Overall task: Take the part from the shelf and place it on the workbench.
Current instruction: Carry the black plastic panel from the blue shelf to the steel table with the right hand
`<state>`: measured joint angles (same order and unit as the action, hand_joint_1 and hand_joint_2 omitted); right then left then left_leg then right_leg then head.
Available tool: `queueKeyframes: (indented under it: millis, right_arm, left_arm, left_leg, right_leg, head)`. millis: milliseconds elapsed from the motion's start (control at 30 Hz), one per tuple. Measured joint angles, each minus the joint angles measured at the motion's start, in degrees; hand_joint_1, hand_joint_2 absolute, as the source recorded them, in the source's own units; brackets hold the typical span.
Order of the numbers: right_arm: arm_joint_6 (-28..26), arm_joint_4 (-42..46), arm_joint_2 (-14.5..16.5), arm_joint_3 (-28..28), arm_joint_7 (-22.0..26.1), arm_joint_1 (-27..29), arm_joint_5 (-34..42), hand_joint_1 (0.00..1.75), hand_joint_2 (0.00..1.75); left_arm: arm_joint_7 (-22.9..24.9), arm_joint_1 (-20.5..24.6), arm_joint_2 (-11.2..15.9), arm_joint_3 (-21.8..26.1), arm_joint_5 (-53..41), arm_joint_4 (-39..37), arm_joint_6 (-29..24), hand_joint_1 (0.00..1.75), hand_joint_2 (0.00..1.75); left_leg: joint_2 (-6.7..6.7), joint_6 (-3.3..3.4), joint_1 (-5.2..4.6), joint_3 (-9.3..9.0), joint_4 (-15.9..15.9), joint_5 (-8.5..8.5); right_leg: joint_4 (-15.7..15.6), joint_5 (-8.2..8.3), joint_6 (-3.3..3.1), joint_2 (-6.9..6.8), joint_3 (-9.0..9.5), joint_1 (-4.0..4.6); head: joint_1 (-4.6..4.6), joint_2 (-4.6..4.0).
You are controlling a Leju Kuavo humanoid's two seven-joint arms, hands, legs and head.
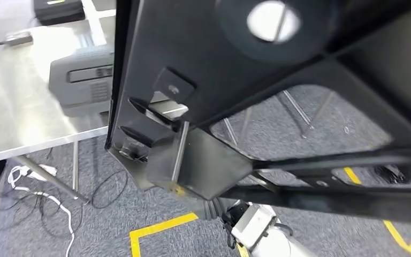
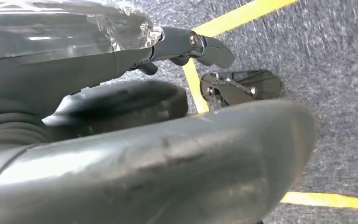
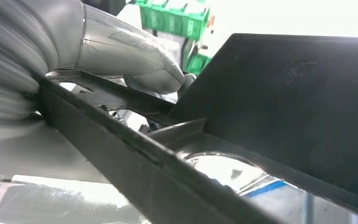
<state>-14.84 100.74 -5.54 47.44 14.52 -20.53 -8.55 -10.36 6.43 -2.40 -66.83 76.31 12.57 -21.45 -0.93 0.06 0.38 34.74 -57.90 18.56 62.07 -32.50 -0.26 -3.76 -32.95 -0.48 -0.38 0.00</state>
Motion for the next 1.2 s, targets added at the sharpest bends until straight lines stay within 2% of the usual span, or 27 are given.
queueKeyframes:
  millis: [33, 67, 100, 133, 167, 200, 267, 300, 333, 400, 433, 500, 533, 567, 600, 633, 667, 700, 767, 833, 967, 1200]
  right_arm:
    - [0.0, -0.1, 0.0, 0.1, 0.0, 0.0, 0.1, 1.75, 1.75]
    - [0.1, -0.1, -0.1, 0.1, 0.1, 0.0, 0.1, 1.75, 1.75]
    - [0.1, -0.2, -0.1, 0.2, 0.1, 0.0, 0.2, 1.75, 1.75]
    - [0.1, -0.3, -0.1, 0.3, 0.1, 0.0, 0.3, 1.75, 1.75]
    - [0.2, -0.3, -0.1, 0.3, 0.1, 0.0, 0.3, 1.75, 1.75]
    - [0.2, -0.4, -0.1, 0.4, 0.1, 0.0, 0.3, 1.75, 1.75]
    - [0.2, -0.4, -0.1, 0.5, 0.1, -0.1, 0.4, 1.75, 1.75]
    - [0.2, -0.4, -0.1, 0.5, 0.2, -0.1, 0.4, 1.75, 1.75]
    - [0.2, -0.5, -0.1, 0.5, 0.2, -0.1, 0.4, 1.75, 1.75]
    - [0.2, -0.5, 0.0, 0.6, 0.2, -0.1, 0.4, 1.75, 1.75]
    - [0.2, -0.5, 0.0, 0.6, 0.2, -0.2, 0.5, 1.75, 1.75]
    - [0.3, -0.5, 0.2, 0.6, 0.3, -0.4, 0.5, 1.75, 1.75]
    - [0.3, -0.5, 0.3, 0.6, 0.3, -0.4, 0.7, 1.75, 1.75]
    - [0.3, -0.5, 0.3, 0.7, 0.4, -0.4, 1.0, 1.75, 1.75]
    - [0.3, -0.6, 0.3, 0.7, 0.5, -0.4, 1.6, 1.75, 1.75]
    - [0.2, -0.6, 0.3, 0.7, 0.7, -0.4, 2.2, 1.75, 1.75]
    - [0.2, -0.6, 0.3, 0.8, 0.9, -0.4, 2.8, 1.75, 1.75]
    - [0.1, -0.7, 0.3, 0.8, 1.1, -0.4, 3.3, 1.75, 1.75]
    - [0.1, -0.7, 0.3, 0.8, 1.4, -0.4, 3.9, 1.75, 1.75]
    - [0.0, -0.7, 0.3, 0.8, 1.6, -0.4, 4.1, 1.75, 1.75]
    - [-0.1, -0.7, 0.3, 0.9, 1.7, -0.4, 4.2, 1.75, 1.75]
    - [-1.2, -0.7, 0.2, 1.1, 1.3, -0.4, 3.6, 1.75, 1.75]
  left_arm:
    - [0.1, 0.0, 0.0, 0.0, 0.1, 0.0, 0.0, 0.00, 0.00]
    - [0.2, 0.1, 0.0, 0.0, 0.1, 0.0, 0.1, 0.00, 0.00]
    - [0.3, 0.1, 0.0, 0.0, 0.2, 0.0, 0.1, 0.00, 0.00]
    - [0.3, 0.1, 0.0, 0.0, 0.3, 0.0, 0.1, 0.00, 0.00]
    - [0.4, 0.1, 0.0, 0.0, 0.3, 0.0, 0.1, 0.00, 0.00]
    - [0.5, 0.1, 0.0, 0.0, 0.4, 0.0, 0.1, 0.00, 0.00]
    - [0.5, 0.1, 0.0, 0.1, 0.4, 0.0, 0.1, 0.00, 0.00]
    - [0.5, 0.2, 0.0, 0.1, 0.4, 0.0, 0.1, 0.00, 0.00]
    - [0.5, 0.2, 0.0, 0.1, 0.4, 0.0, 0.1, 0.00, 0.00]
    - [0.6, 0.0, 0.0, 0.1, 0.4, 0.0, 0.1, 0.00, 0.00]
    - [0.6, 0.0, 0.1, 0.1, 0.4, 0.0, 0.0, 0.00, 0.00]
    - [0.6, 0.0, 0.1, 0.1, 0.4, 0.0, 0.0, 0.00, 0.00]
    - [0.6, 0.0, 0.1, 0.1, 0.4, 0.0, 0.1, 0.00, 0.00]
    - [0.5, 0.1, 0.1, 0.1, 0.4, 0.0, 0.1, 0.00, 0.00]
    - [0.5, 0.1, 0.1, 0.1, 0.5, 0.0, 0.1, 0.00, 0.00]
    - [0.4, 0.0, 0.1, 0.1, 0.5, 0.0, 0.2, 0.00, 0.00]
    - [0.4, 0.0, 0.1, 0.1, 0.5, 0.0, 0.2, 0.00, 0.00]
    - [0.4, -0.1, 0.1, 0.1, 0.6, 0.0, 0.3, 0.00, 0.00]
    - [0.4, -0.1, 0.1, 0.2, 0.6, 0.0, 0.4, 0.00, 0.00]
    - [0.5, -0.1, 0.1, 0.2, 0.6, 0.0, 0.5, 0.00, 0.00]
    - [0.5, -0.2, 0.1, 0.4, 0.6, -0.1, 0.8, 0.00, 0.00]
    - [0.4, -0.1, 0.1, 0.5, 0.1, -0.1, 1.1, 0.00, 0.00]
  left_leg:
    - [0.69, 0.18, 0.02, 0.01, 0.0, -0.06]
    - [1.39, 0.33, 0.01, 0.06, 0.0, -0.08]
    - [2.18, 0.39, -0.01, 0.09, -0.1, -0.06]
    - [2.99, 0.40, -0.01, 0.10, -0.2, 0.00]
    - [3.84, 0.37, 0.01, 0.09, -0.4, 0.09]
    - [4.71, 0.28, 0.05, 0.07, -0.6, 0.22]
    - [6.27, -0.13, 0.16, 0.24, -1.1, 0.53]
    - [6.90, -0.44, 0.23, 0.45, -1.3, 0.57]
    - [7.45, -0.79, 0.29, 0.68, -1.4, 0.57]
    - [8.56, -1.58, 0.44, 0.94, -1.2, 0.38]
    - [8.27, -1.92, 0.41, 0.98, -1.4, 0.53]
    - [5.69, -2.48, 0.21, 2.16, -4.4, 2.35]
    - [3.80, -2.69, 0.18, 3.58, -7.6, 4.08]
    - [2.55, -2.90, 0.25, 5.41, -11.3, 5.91]
    - [1.89, -3.07, 0.40, 7.06, -14.7, 7.27]
    - [1.56, -3.18, 0.55, 7.98, -16.7, 7.72]
    - [1.40, -3.23, 0.68, 7.85, -16.6, 7.13]
    - [1.29, -3.20, 0.76, 6.61, -14.3, 5.65]
    - [0.82, -2.90, 0.71, 2.42, -6.4, 2.17]
    - [0.41, -2.42, 0.49, 0.05, -1.5, 0.72]
    - [0.62, -2.31, 0.35, -0.01, -0.8, 0.74]
    - [0.60, -1.57, 0.06, 0.05, -1.0, 0.94]
  right_leg:
    - [3.5, -1.75, 0.12, 1.78, -1.67, -0.16]
    - [7.5, -3.44, 0.19, 2.77, -3.75, -0.20]
    - [10.9, -4.45, 0.26, 3.24, -5.62, -0.22]
    - [12.5, -4.32, 0.29, 3.43, -6.71, -0.23]
    - [11.7, -2.95, 0.28, 3.54, -6.69, -0.26]
    - [8.8, -0.73, 0.23, 3.79, -5.66, -0.33]
    - [1.3, 2.94, 0.03, 6.04, -2.64, -0.58]
    - [-1.1, 3.70, -0.05, 7.13, -1.71, -0.67]
    - [-2.2, 3.74, -0.18, 7.92, -1.32, -0.65]
    - [-2.5, 3.76, -0.66, 7.23, -1.18, -0.54]
    - [-2.8, 3.85, -1.00, 6.55, -0.97, -0.57]
    - [-3.3, 3.98, -1.73, 5.03, -0.50, -0.79]
    - [-3.4, 3.93, -2.00, 4.29, -0.33, -0.72]
    - [-3.5, 3.82, -2.22, 3.60, -0.26, -0.62]
    - [-3.4, 3.72, -2.33, 2.99, -0.22, -0.52]
    - [-3.4, 3.64, -2.37, 2.48, -0.19, -0.47]
    - [-3.4, 3.57, -2.34, 2.07, -0.15, -0.45]
    - [-3.4, 3.50, -2.26, 1.80, -0.05, -0.45]
    - [-3.3, 3.26, -1.94, 1.50, 0.22, -0.33]
    - [-3.2, 2.98, -1.46, 1.41, 0.32, -0.06]
    - [-3.1, 2.75, -1.94, 1.51, 0.36, 0.04]
    - [-4.0, 3.22, -0.76, 1.46, 0.73, -0.19]
  head:
    - [0.40, 0.00]
    - [0.78, 0.00]
    - [1.11, 0.00]
    - [1.33, 0.00]
    - [1.51, 0.00]
    - [1.72, 0.00]
    - [2.10, 0.00]
    - [2.24, 0.00]
    - [2.27, 0.00]
    - [2.17, 0.00]
    - [2.09, 0.00]
    - [1.35, 0.00]
    - [0.92, 0.00]
    - [0.46, 0.00]
    - [0.24, 0.00]
    - [0.10, 0.00]
    - [-0.04, 0.00]
    - [-0.20, 0.00]
    - [-0.62, 0.00]
    - [-0.85, 0.00]
    - [0.03, 0.00]
    - [0.96, 0.00]
